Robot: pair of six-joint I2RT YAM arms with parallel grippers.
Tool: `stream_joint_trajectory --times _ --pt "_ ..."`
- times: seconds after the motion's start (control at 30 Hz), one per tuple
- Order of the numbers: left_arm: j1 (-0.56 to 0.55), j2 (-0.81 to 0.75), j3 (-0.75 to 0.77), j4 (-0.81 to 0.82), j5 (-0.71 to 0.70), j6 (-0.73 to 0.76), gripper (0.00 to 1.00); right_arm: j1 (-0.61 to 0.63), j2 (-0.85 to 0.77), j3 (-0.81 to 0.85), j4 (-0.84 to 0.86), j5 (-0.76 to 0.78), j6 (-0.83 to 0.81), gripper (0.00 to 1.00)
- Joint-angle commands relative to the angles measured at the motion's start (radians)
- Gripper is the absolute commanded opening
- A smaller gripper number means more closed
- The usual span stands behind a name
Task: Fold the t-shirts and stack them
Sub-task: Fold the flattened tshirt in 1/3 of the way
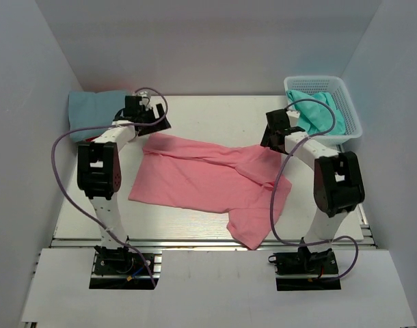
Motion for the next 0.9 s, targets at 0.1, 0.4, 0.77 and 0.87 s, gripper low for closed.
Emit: stream_joint_trajectory --times 0.1,0.4,0.77,0.87 --pt "-0.002 0.12 0.005 -0.022 0.09 0.001 1.0 -0.068 0.12 0.096 0.028 -0.097 -0.007 0.72" --pt "0.019 0.084 -0.133 -0.022 -0.055 -0.022 1.0 -0.117 0.09 0.051 0.075 -0.071 0.01 0.0" --pt "0.037 0.044 -0.172 -0.061 -0.239 -0.098 1.0 -0.187 0.028 -0.08 0.218 -0.275 -0.077 0.0" --pt "0.037 0.035 -0.163 -0.036 -0.187 -0.087 1.0 -0.187 0.043 -0.068 0.241 -0.364 -0.125 0.0"
